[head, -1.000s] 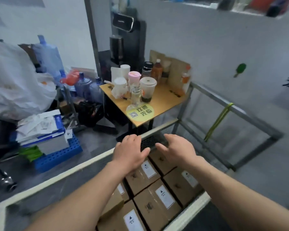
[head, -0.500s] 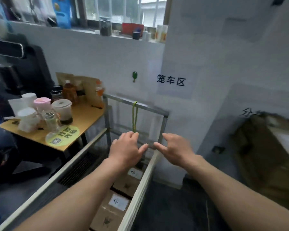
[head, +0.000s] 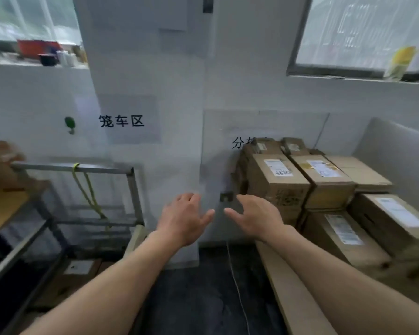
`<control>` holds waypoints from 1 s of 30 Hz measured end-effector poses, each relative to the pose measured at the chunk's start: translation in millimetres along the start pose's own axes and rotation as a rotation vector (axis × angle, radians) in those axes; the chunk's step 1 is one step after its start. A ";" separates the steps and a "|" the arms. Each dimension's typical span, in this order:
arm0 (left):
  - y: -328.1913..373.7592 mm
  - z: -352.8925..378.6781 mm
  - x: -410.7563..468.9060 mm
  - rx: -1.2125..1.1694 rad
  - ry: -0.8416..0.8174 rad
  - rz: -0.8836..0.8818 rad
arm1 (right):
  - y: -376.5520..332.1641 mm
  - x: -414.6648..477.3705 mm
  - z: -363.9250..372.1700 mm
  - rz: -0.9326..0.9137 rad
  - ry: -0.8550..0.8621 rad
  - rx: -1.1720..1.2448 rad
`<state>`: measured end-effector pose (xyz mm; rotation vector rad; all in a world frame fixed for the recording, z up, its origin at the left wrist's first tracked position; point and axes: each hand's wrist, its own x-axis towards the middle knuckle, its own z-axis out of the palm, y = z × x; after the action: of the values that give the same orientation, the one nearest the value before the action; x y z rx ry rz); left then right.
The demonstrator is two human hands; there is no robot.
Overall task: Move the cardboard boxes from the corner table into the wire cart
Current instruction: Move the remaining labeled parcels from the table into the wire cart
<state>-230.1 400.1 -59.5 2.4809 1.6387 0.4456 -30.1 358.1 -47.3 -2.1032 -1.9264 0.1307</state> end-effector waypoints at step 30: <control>292.7 164.9 117.9 -0.148 -0.317 0.432 | 321.8 -83.7 -28.7 0.695 0.044 -0.038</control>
<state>121.4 399.3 -116.0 2.6186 0.9215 0.1914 277.8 249.7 -116.8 -2.6780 -1.1020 0.1849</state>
